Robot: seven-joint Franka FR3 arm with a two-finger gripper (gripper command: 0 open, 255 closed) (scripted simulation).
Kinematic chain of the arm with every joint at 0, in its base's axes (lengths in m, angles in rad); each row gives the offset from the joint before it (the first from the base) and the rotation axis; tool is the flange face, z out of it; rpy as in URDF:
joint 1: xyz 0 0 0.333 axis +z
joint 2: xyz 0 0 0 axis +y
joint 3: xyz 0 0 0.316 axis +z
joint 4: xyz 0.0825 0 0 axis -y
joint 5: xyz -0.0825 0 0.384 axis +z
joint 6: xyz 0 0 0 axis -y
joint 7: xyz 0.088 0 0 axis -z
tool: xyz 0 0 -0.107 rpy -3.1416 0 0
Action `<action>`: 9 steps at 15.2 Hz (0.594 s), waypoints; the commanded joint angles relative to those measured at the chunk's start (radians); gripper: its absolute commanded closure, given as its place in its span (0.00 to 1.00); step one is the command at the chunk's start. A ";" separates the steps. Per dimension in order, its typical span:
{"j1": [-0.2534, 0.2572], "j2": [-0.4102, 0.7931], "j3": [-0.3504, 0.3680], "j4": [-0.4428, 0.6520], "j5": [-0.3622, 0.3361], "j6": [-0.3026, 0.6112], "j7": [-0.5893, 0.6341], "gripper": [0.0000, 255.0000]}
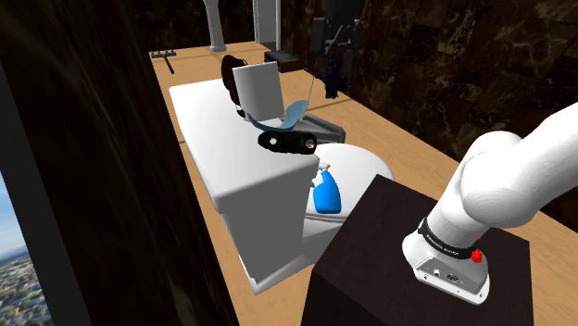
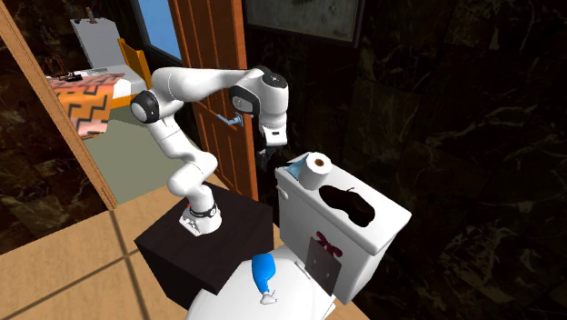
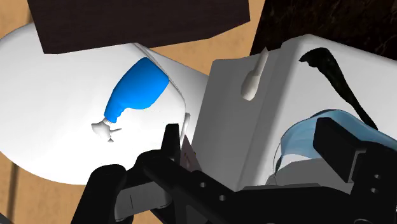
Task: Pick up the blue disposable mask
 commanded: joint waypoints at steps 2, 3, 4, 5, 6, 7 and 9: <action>0.003 0.094 0.012 0.141 0.009 -0.027 0.034 0.00; 0.004 0.127 0.015 0.191 0.011 -0.039 0.045 0.00; 0.004 0.160 0.018 0.243 0.012 -0.052 0.056 0.00; 0.005 0.176 0.020 0.269 0.013 -0.058 0.061 0.00; 0.005 0.171 0.020 0.249 0.013 -0.044 0.059 0.00; 0.005 0.166 0.021 0.231 0.013 -0.031 0.057 0.00; 0.005 0.157 0.021 0.195 0.013 -0.004 0.053 0.00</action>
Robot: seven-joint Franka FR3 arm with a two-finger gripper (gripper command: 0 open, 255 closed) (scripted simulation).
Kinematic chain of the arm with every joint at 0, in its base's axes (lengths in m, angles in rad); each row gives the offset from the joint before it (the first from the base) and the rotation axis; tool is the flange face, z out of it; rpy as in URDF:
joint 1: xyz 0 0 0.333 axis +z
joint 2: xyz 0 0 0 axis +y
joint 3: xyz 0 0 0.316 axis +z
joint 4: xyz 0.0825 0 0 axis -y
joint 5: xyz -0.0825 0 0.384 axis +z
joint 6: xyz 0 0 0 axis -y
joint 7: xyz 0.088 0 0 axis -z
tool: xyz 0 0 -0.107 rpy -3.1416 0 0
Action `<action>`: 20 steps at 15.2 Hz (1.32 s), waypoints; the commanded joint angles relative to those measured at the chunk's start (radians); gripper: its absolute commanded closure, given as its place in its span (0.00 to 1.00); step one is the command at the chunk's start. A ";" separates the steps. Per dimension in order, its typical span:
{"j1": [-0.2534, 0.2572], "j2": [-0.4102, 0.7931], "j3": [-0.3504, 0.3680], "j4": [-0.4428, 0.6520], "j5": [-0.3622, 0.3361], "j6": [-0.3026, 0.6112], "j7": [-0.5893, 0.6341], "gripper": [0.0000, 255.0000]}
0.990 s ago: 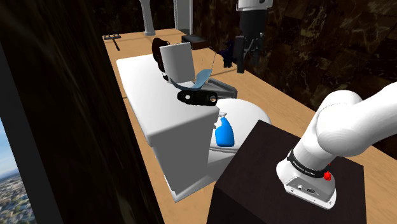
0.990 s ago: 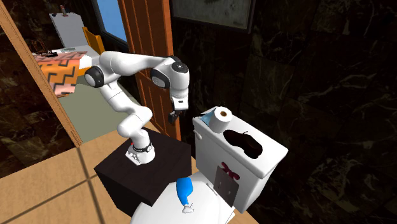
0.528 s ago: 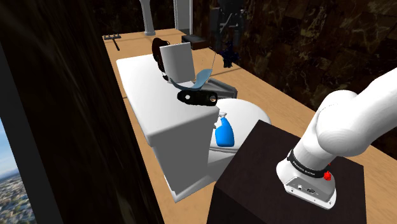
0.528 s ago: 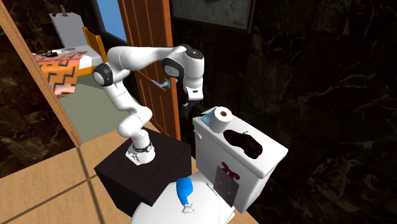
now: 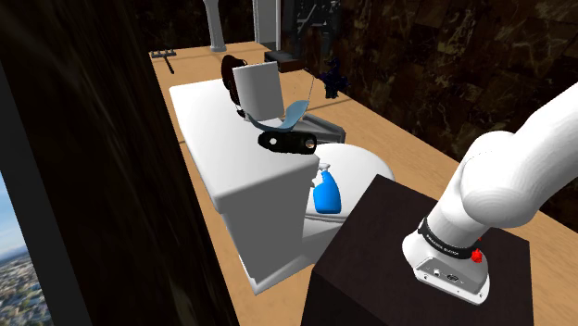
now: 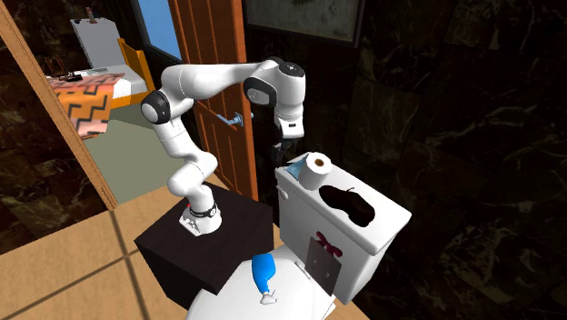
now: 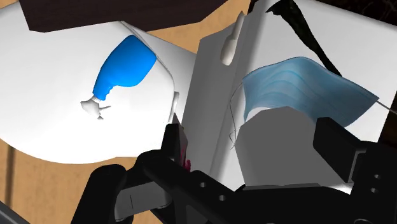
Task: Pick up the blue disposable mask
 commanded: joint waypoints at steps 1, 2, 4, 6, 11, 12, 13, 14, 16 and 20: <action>0.000 -0.007 0.001 -0.034 0.000 0.027 -0.004 0.00; 0.000 -0.011 0.001 -0.051 0.000 0.041 -0.006 0.00; 0.000 -0.016 0.002 -0.078 0.000 0.062 -0.009 0.00; 0.000 -0.017 0.001 -0.078 0.000 0.061 -0.010 1.00; 0.000 -0.017 0.002 -0.079 0.000 0.062 -0.010 1.00; 0.000 -0.017 0.002 -0.079 0.000 0.062 -0.010 1.00; 0.000 -0.017 0.002 -0.079 0.000 0.062 -0.010 1.00; 0.000 -0.017 0.002 -0.079 0.000 0.062 -0.010 1.00; 0.000 -0.013 0.001 -0.061 0.000 0.048 -0.007 1.00; 0.000 0.004 0.000 0.010 0.000 -0.005 0.001 1.00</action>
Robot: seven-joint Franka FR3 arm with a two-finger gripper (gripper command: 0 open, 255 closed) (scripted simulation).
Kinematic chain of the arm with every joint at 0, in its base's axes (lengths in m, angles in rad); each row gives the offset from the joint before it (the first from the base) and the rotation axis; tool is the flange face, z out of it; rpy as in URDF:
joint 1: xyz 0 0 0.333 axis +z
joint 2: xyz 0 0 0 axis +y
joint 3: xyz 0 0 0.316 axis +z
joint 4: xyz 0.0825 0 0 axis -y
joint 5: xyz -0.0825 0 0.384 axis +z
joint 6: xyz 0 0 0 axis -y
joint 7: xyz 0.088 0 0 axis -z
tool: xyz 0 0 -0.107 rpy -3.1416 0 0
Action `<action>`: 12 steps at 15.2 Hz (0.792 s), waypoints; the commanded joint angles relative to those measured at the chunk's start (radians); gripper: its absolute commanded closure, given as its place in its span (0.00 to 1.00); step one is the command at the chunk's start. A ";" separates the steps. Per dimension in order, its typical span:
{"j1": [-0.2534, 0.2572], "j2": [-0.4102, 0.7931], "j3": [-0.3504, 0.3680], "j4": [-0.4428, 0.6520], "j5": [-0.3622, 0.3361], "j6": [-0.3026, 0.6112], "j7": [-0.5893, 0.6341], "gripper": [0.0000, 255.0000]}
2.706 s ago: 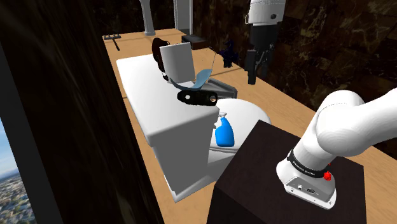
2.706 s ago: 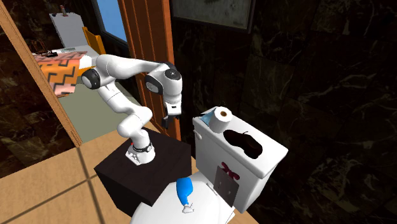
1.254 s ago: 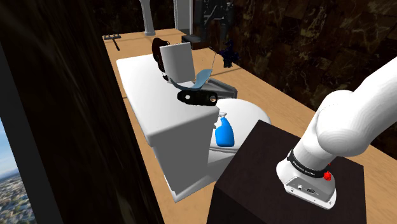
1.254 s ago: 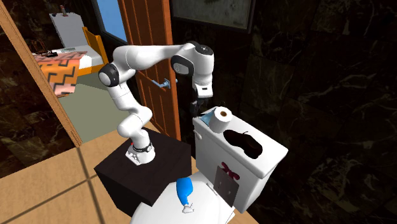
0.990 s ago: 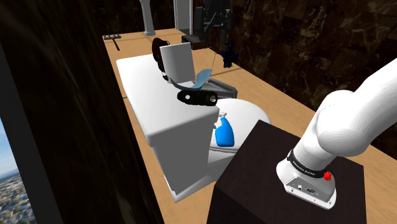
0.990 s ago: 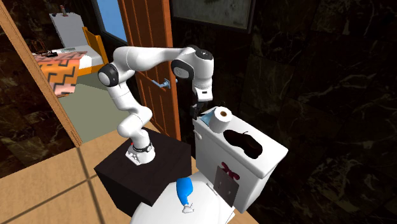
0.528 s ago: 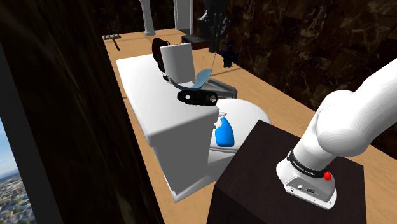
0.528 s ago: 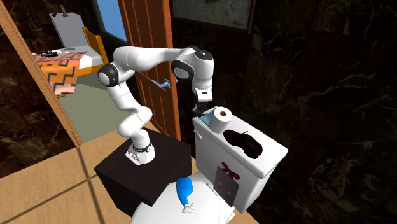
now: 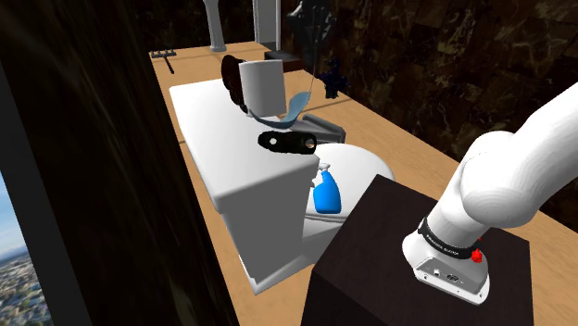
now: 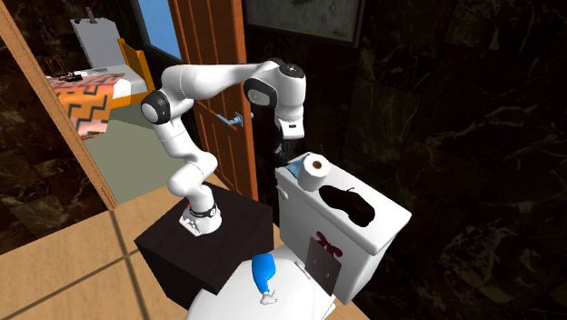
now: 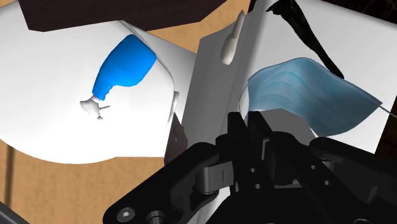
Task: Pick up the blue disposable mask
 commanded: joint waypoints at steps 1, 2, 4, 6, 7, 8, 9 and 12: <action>0.000 0.007 -0.001 0.034 0.000 -0.026 0.004 1.00; 0.000 0.012 -0.001 0.053 0.000 -0.040 0.006 1.00; 0.000 0.023 -0.002 0.091 0.000 -0.067 0.010 1.00; 0.000 0.035 -0.003 0.131 0.001 -0.095 0.015 1.00; 0.000 0.041 -0.003 0.151 0.001 -0.109 0.017 1.00; 0.000 0.048 -0.004 0.172 0.001 -0.123 0.019 1.00; 0.000 0.054 -0.004 0.193 0.001 -0.137 0.021 1.00; 0.000 0.063 -0.004 0.218 0.002 -0.154 0.024 1.00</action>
